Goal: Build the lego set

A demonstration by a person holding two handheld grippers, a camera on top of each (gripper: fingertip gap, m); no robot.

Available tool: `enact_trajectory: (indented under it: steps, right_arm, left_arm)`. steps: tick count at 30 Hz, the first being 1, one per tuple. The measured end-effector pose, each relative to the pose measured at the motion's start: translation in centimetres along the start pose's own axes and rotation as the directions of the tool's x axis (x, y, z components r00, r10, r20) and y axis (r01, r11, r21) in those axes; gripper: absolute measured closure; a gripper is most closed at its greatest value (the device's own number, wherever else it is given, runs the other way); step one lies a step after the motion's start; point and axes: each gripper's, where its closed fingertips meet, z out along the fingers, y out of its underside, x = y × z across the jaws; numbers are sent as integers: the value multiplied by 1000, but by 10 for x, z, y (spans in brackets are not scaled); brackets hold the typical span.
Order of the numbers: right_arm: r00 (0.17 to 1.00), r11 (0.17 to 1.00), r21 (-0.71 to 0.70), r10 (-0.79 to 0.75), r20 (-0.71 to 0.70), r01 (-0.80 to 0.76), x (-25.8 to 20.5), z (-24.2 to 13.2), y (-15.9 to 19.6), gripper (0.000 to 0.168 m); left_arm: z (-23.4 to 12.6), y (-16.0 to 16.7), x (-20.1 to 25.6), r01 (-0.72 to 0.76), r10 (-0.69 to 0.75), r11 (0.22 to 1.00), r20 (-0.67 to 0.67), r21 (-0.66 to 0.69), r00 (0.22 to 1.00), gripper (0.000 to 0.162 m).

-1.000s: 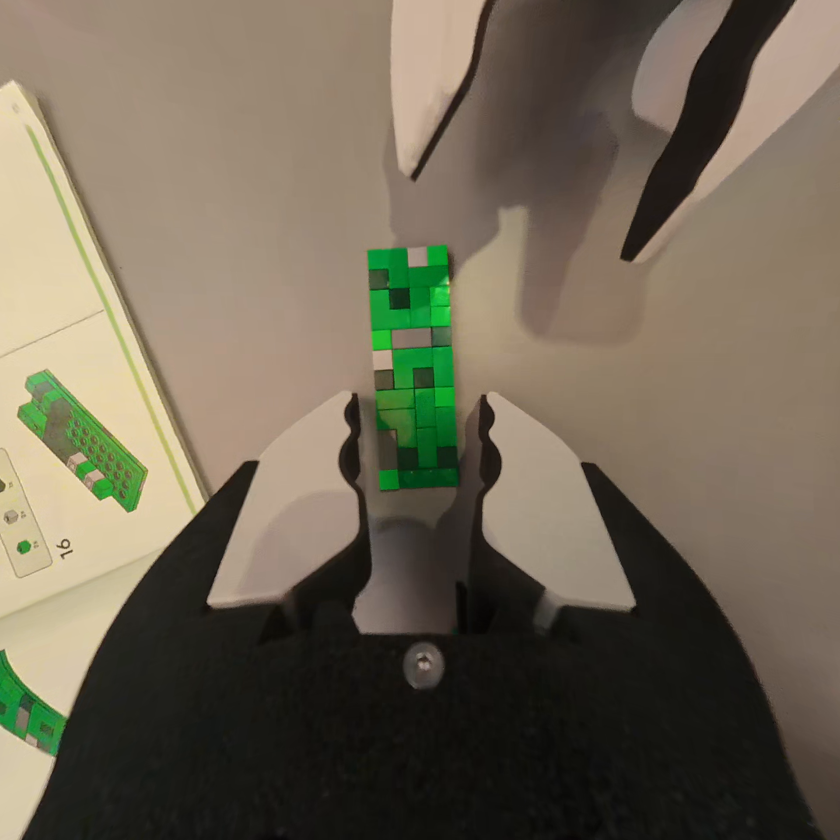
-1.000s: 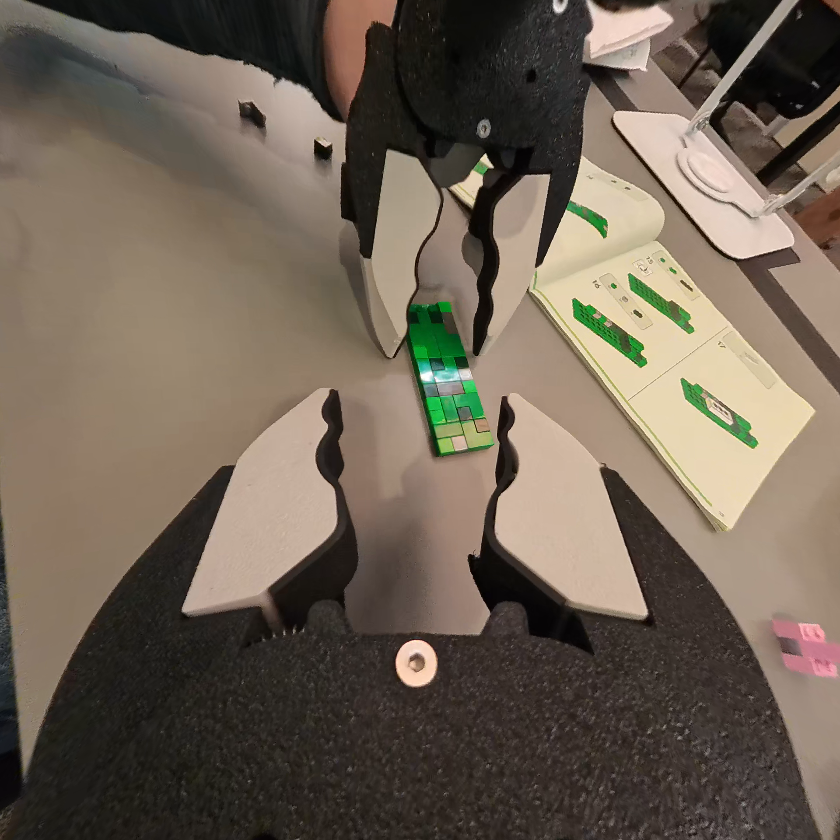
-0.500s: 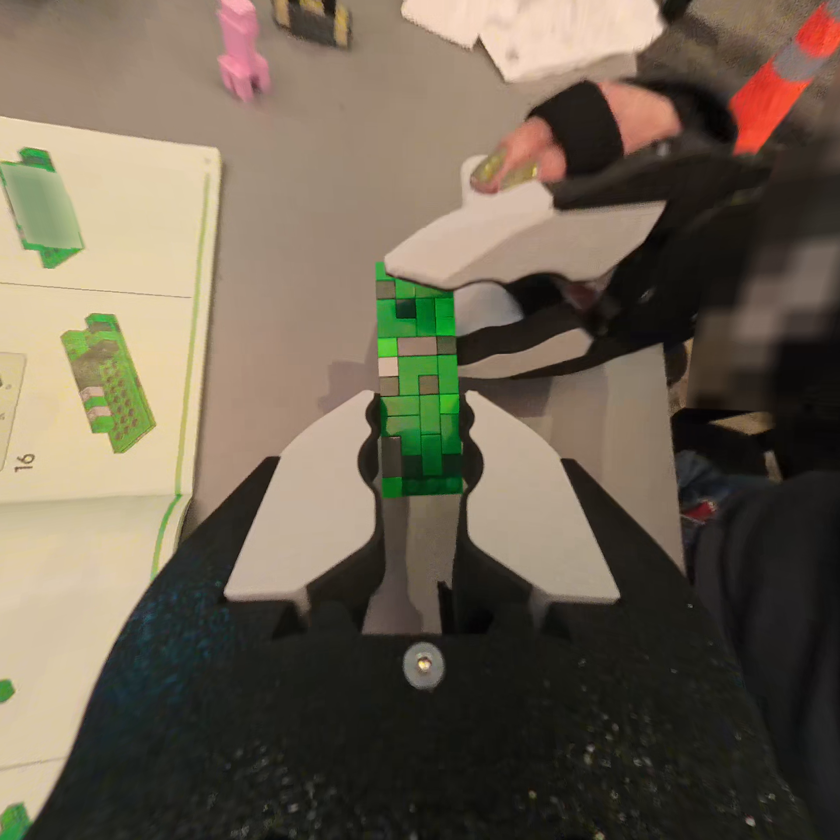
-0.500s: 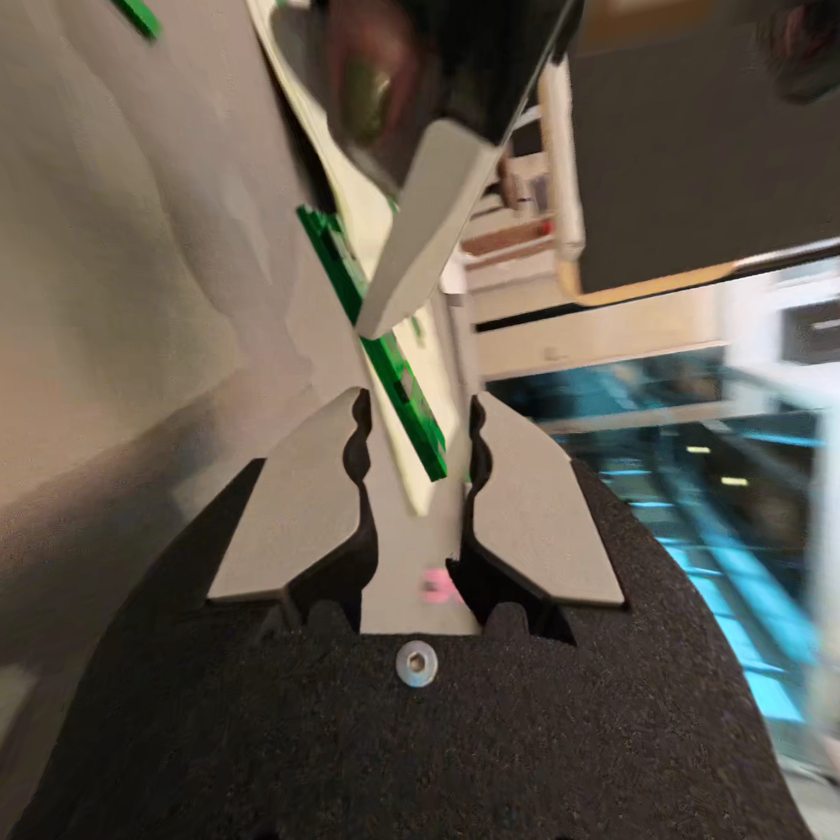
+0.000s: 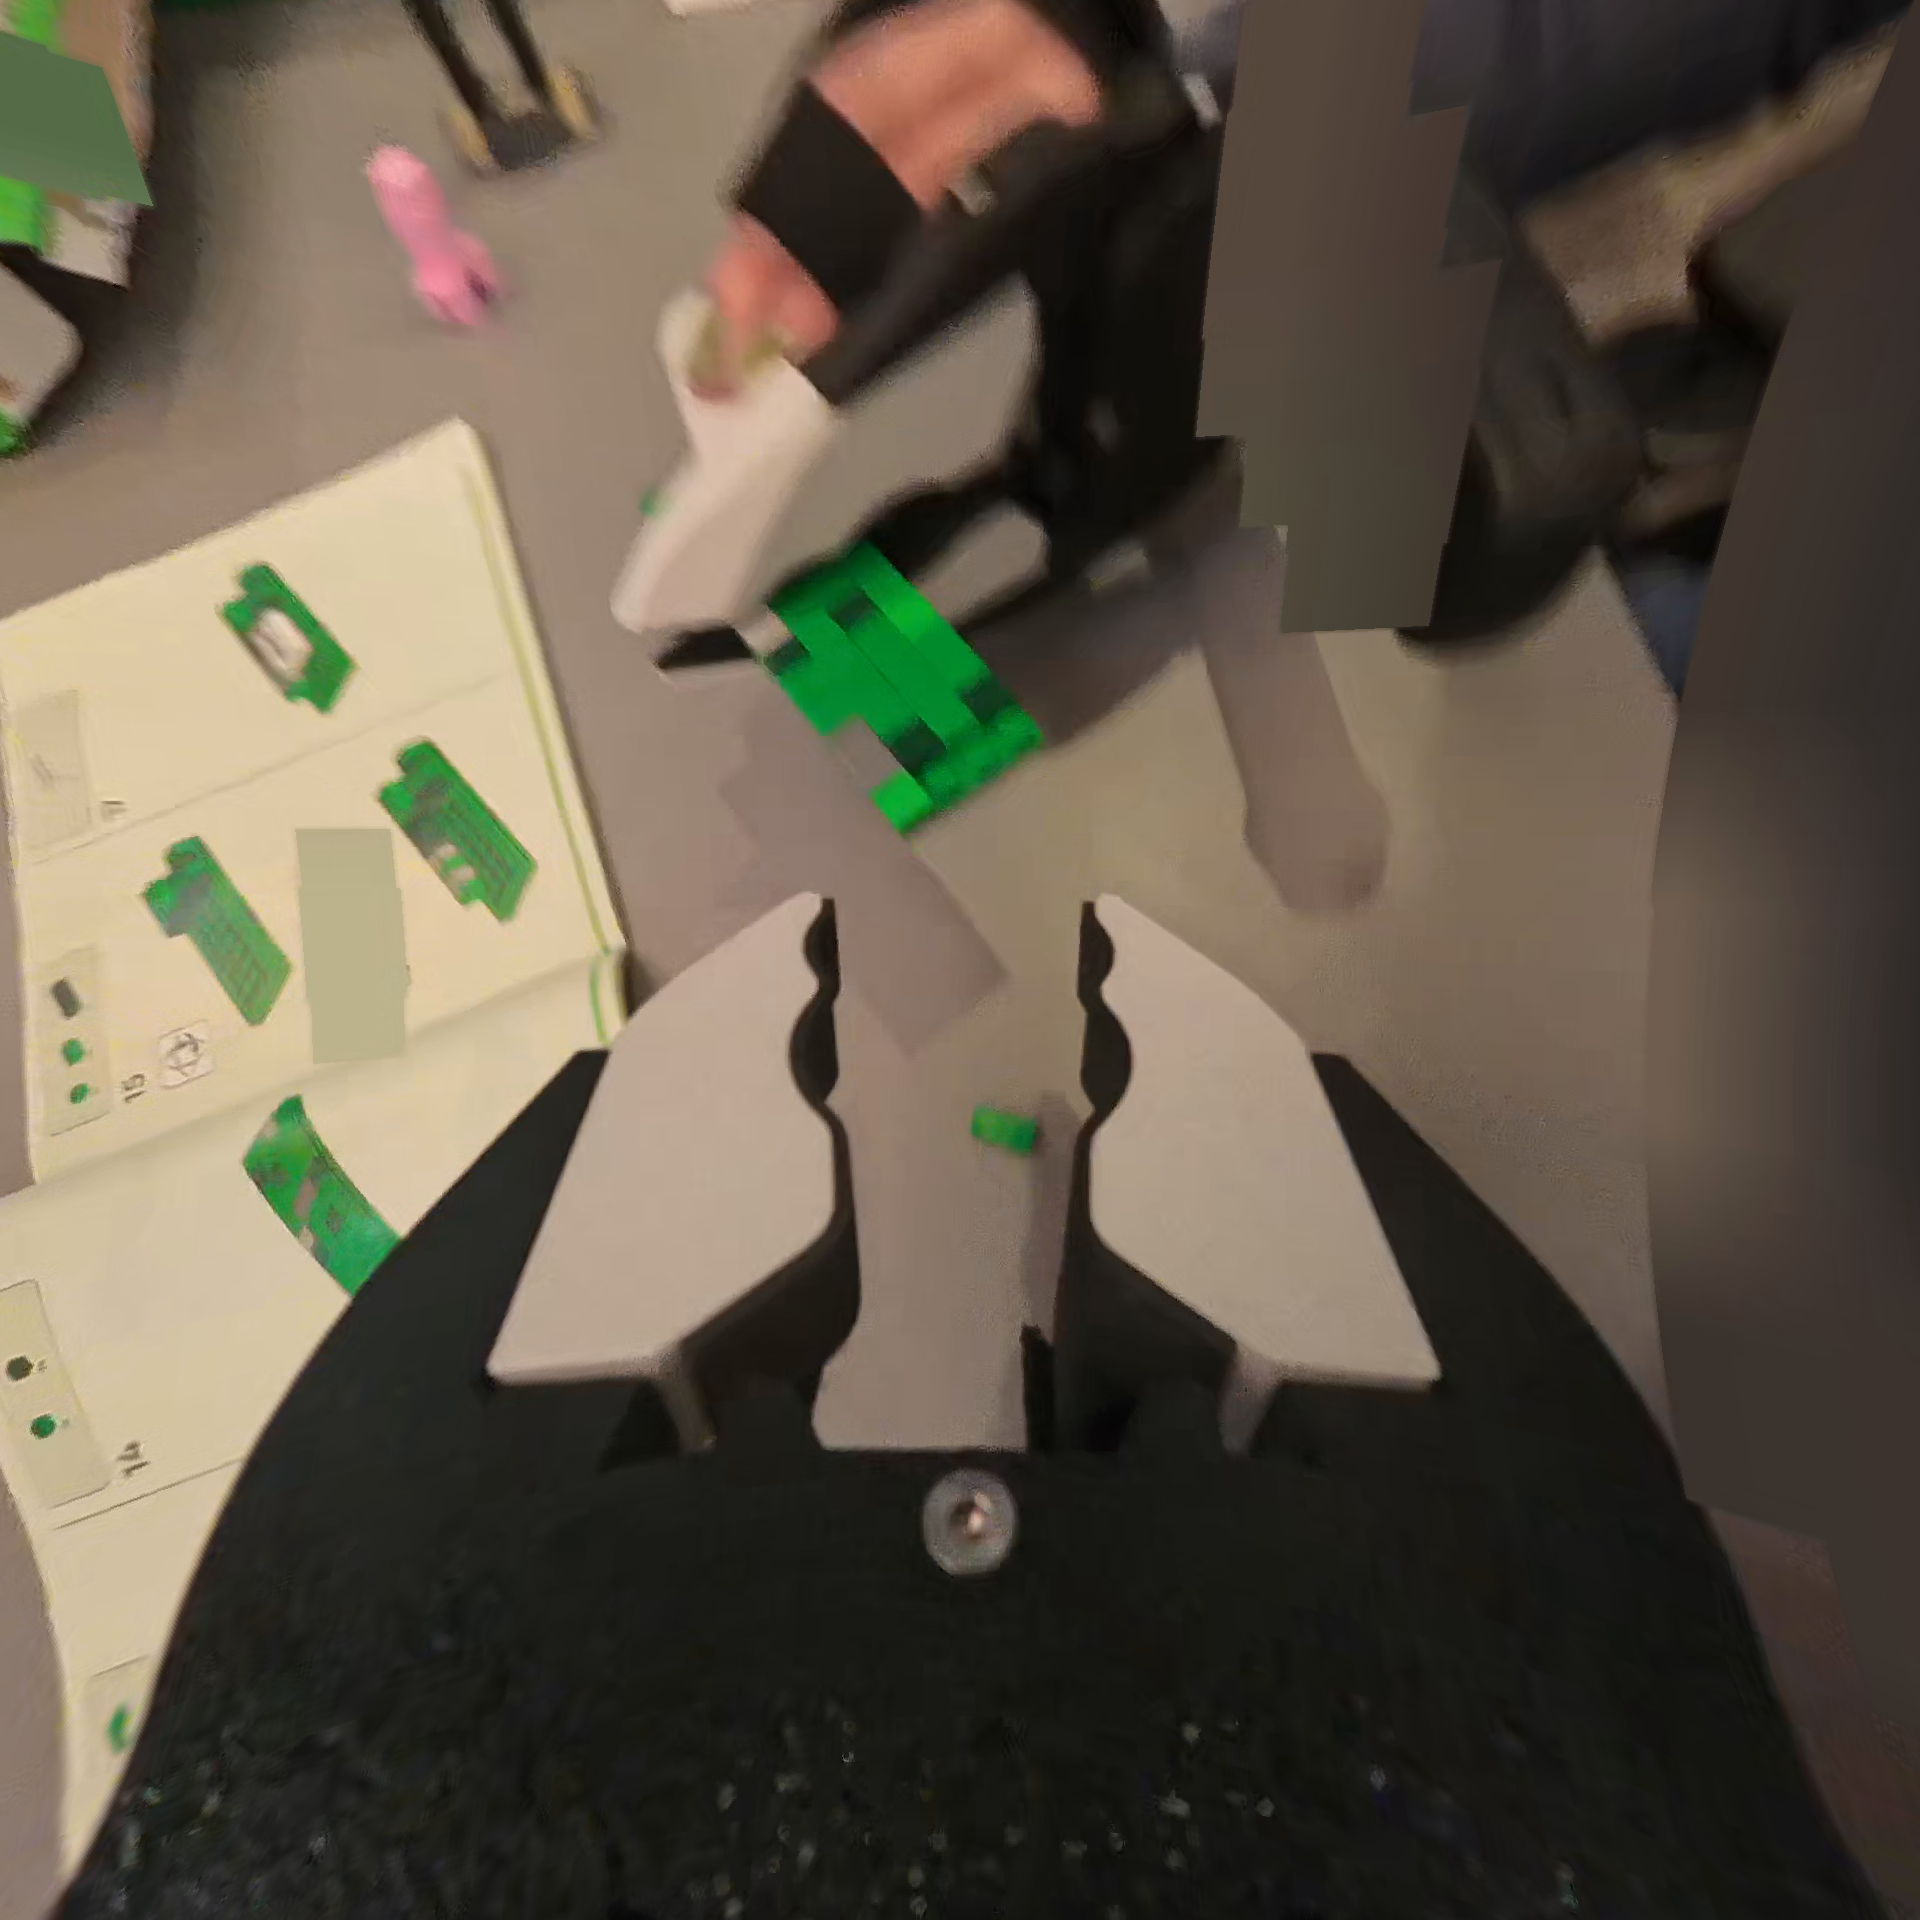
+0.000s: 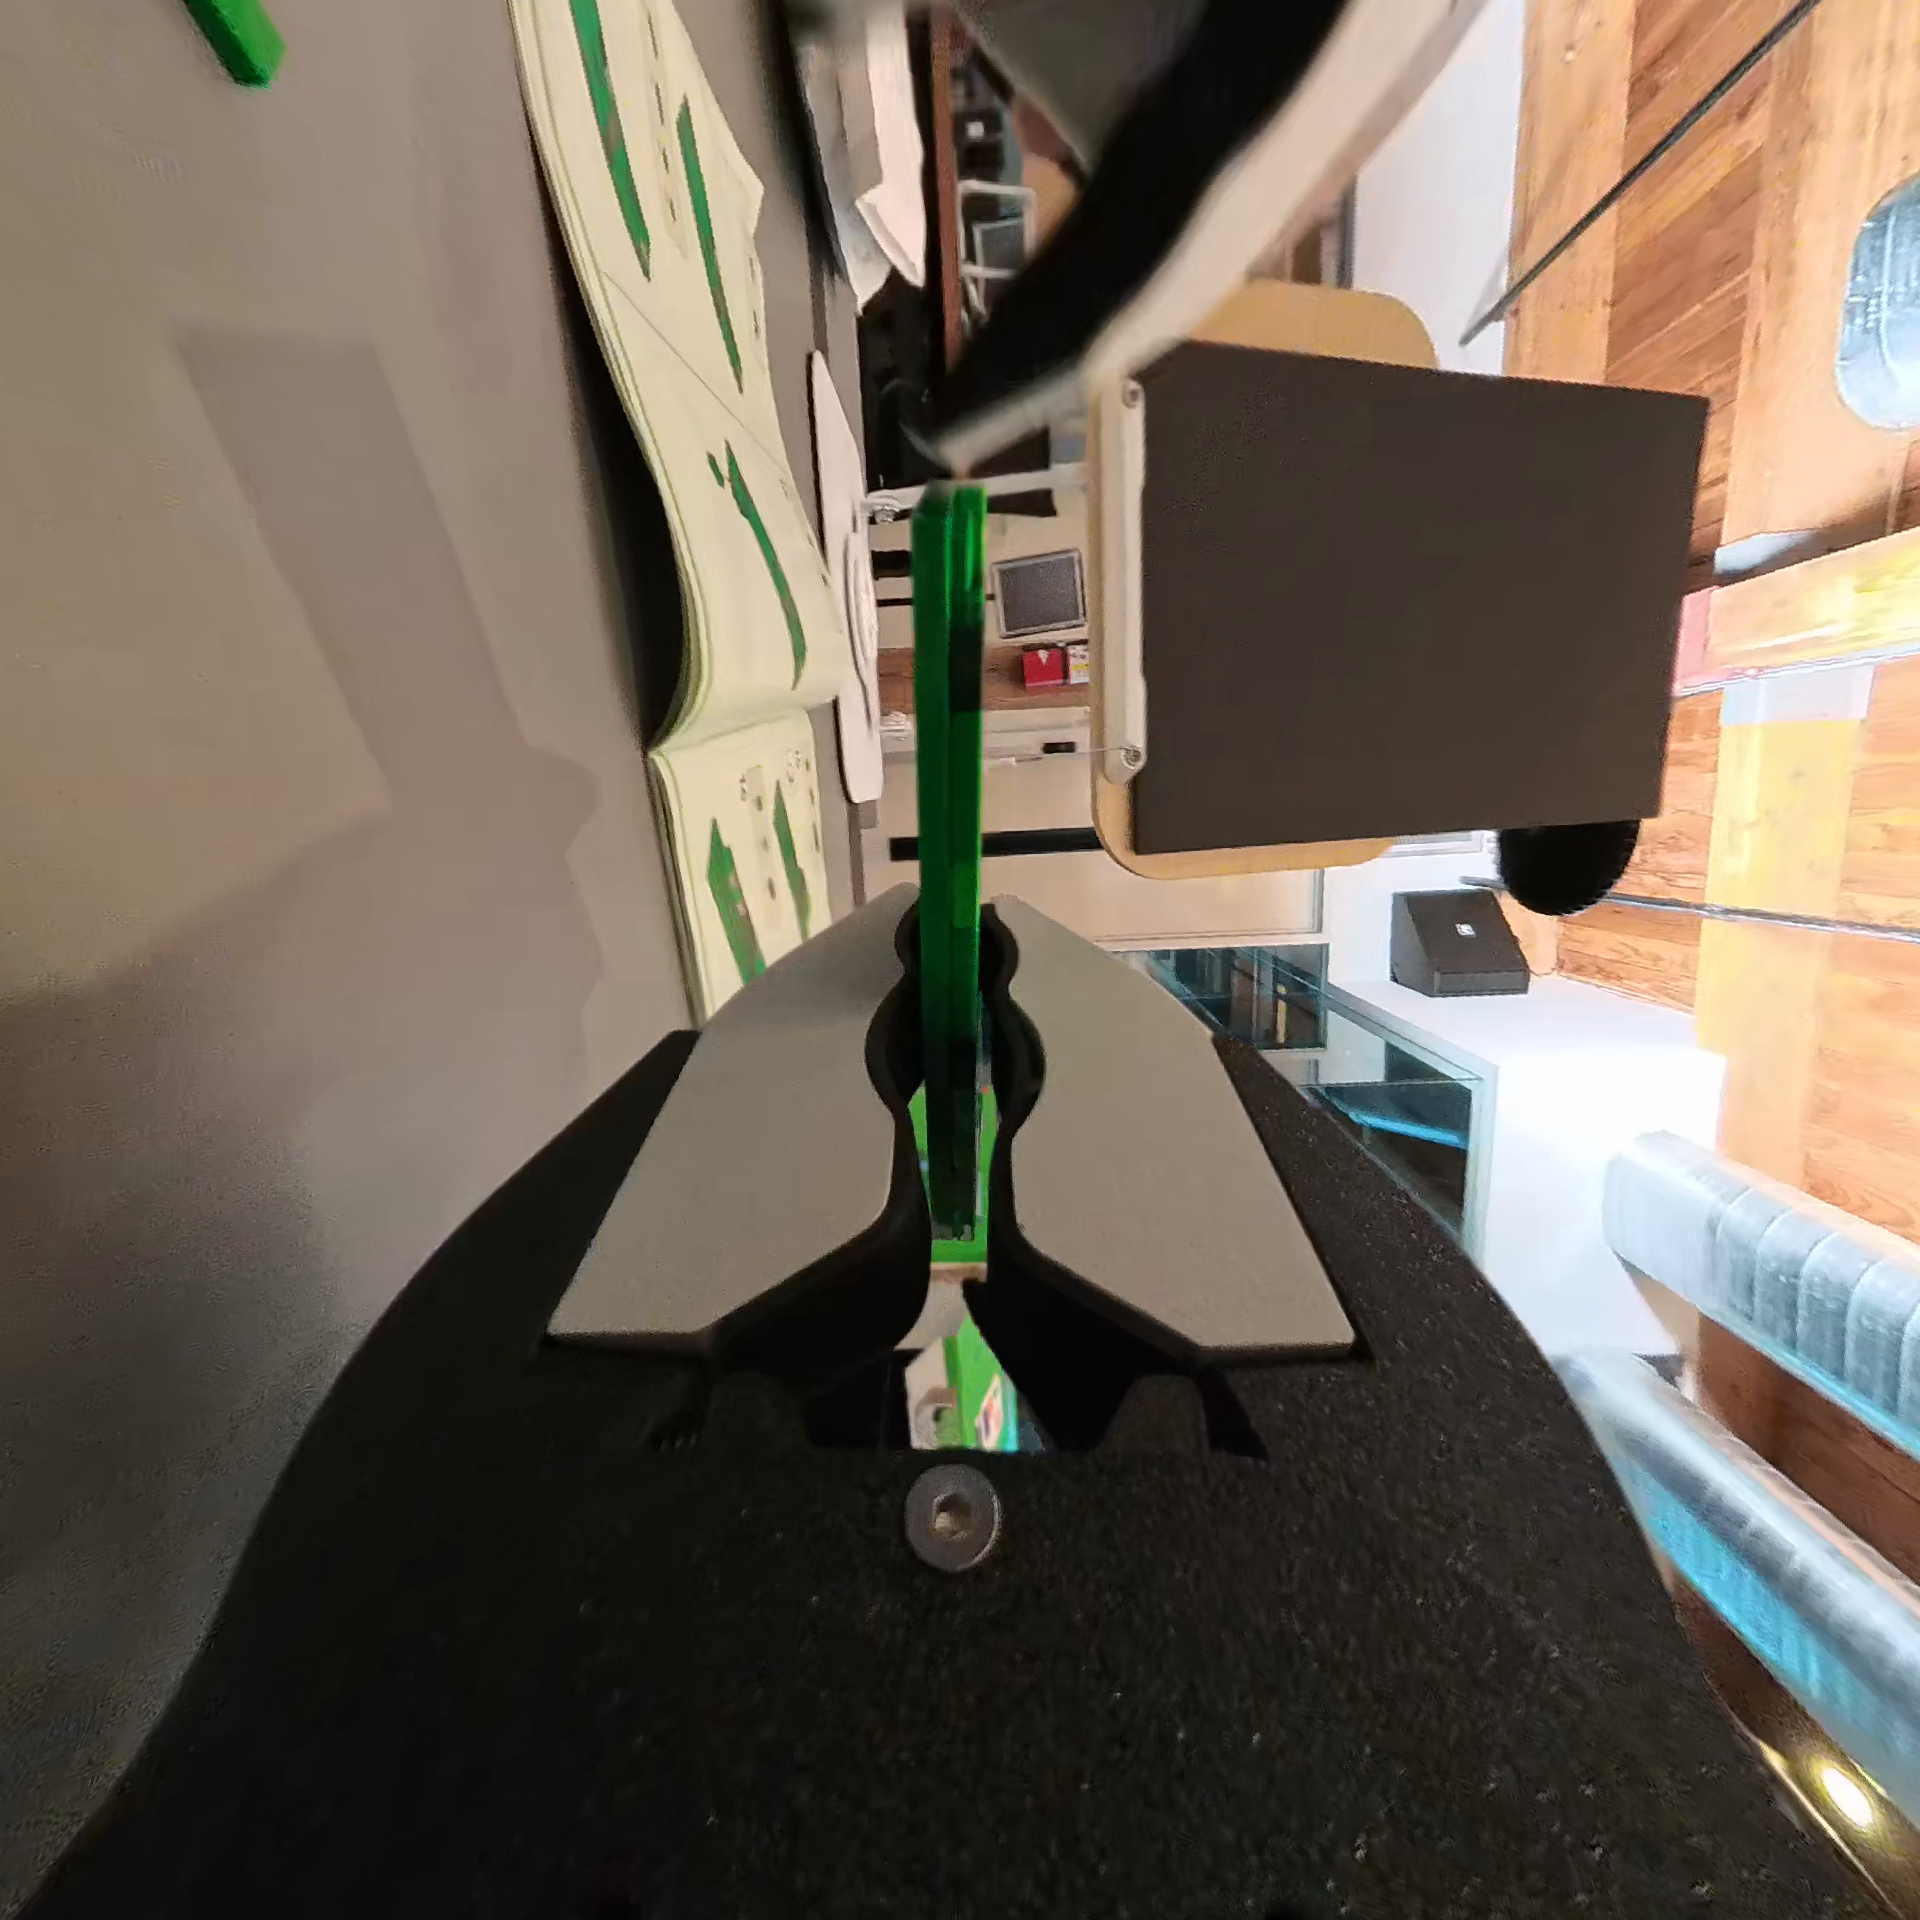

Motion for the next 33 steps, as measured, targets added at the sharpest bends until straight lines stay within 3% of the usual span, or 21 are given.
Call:
enact_trajectory:
  steps: [4, 9, 16, 22, 28, 33]
  right_arm:
    - [999, 1000, -1, 1, 43, -1, -12, 6, 0, 162]
    - [997, 1000, -9, 1, 77, 0, -22, 6, 1, 162]
    - [996, 999, -25, -36, 83, 38, -26, 9, 1, 162]
    - [993, 991, -85, -100, 61, 105, -23, 12, 5, 162]
    - [993, 986, -124, -101, 65, 108, -23, 15, 5, 162]
    - [991, 978, -168, -108, 80, 120, -24, 19, 6, 162]
  left_arm:
    - [6, 46, 12, -102, 83, 980, -113, -173, 990, 124]
    - [14, 69, 14, -80, 43, 977, -184, -199, 982, 125]
    - [17, 70, 12, -45, 18, 988, -185, -147, 983, 131]
    - [21, 66, 16, -57, 31, 988, -179, -142, 983, 146]
    - [24, 63, 7, -16, 10, 988, -40, -157, 999, 147]
    - [15, 48, -1, 190, -183, 980, 95, -64, 978, 147]
